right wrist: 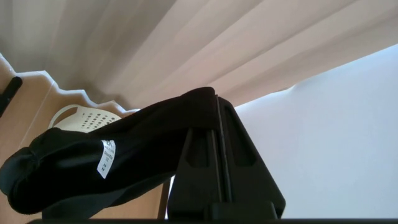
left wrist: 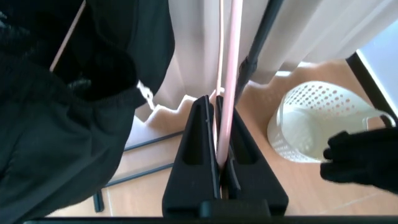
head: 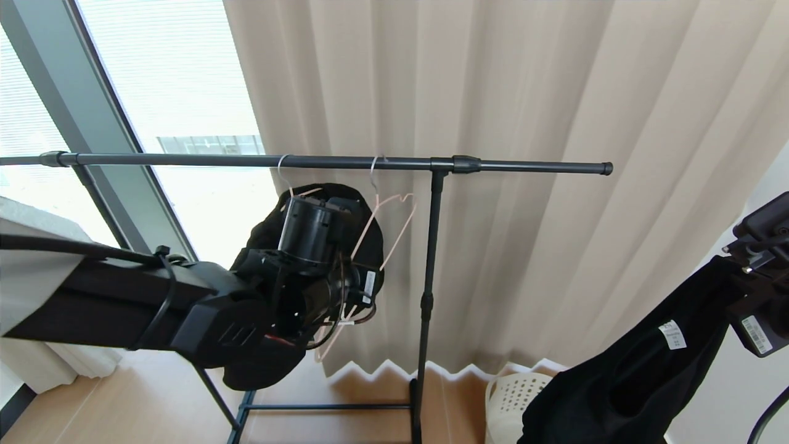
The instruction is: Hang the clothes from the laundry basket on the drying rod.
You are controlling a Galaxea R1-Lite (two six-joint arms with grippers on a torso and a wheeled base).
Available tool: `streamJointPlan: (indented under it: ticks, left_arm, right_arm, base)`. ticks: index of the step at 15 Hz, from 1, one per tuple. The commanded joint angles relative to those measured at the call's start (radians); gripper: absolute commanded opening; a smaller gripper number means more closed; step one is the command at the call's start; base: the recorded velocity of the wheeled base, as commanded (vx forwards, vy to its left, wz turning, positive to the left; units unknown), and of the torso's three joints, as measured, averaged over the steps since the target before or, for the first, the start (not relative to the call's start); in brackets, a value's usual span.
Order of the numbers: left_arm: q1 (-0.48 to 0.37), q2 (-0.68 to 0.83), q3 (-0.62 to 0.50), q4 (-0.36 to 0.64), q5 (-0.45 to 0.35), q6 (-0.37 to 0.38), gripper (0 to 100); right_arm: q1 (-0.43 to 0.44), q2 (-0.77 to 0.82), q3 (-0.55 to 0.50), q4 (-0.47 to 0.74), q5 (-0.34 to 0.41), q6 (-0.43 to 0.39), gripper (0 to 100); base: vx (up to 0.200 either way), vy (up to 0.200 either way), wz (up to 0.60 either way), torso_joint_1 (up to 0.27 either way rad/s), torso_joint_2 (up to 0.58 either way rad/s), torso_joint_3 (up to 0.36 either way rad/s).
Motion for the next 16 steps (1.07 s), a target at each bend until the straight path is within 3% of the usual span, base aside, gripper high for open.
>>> streamJointPlan:
  ticks: [1, 5, 6, 7, 12, 14, 16]
  left_arm:
    - [-0.016, -0.118, 0.119, -0.003, 0.001, 0.008, 0]
    - [-0.031, -0.244, 0.319, -0.068, 0.001, 0.014, 0]
    - [-0.031, -0.244, 0.319, -0.068, 0.001, 0.014, 0]
    - [-0.031, -0.355, 0.427, -0.085, 0.001, 0.042, 0]
    - [-0.063, -0.563, 0.644, -0.085, -0.006, 0.129, 0]
    - [-0.063, -0.606, 0.676, -0.085, -0.058, 0.152, 0]
    - [-0.065, -0.632, 0.693, -0.087, -0.185, 0.189, 0]
  right_arm:
    - [0.000, -0.001, 0.000, 0.000, 0.000, 0.001, 0]
    - [0.003, -0.001, 0.003, 0.000, 0.000, 0.001, 0]
    - [0.003, -0.001, 0.003, 0.000, 0.000, 0.001, 0]
    - [0.008, 0.002, 0.006, 0.000, 0.000, 0.001, 0]
    - [0.019, 0.005, 0.011, 0.000, 0.000, 0.001, 0]
    - [0.019, 0.013, 0.009, 0.000, 0.001, 0.001, 0]
    - [0.019, 0.023, 0.006, -0.003, 0.001, 0.004, 0]
  base:
    - [0.000, 0.000, 0.00, 0.000, 0.00, 0.000]
    - [0.000, 0.000, 0.00, 0.000, 0.00, 0.000]
    - [0.000, 0.000, 0.00, 0.000, 0.00, 0.000]
    - [0.000, 0.000, 0.00, 0.000, 0.00, 0.000]
    - [0.000, 0.000, 0.00, 0.000, 0.00, 0.000]
    - [0.000, 0.000, 0.00, 0.000, 0.00, 0.000]
    - [0.000, 0.000, 0.00, 0.000, 0.00, 0.000]
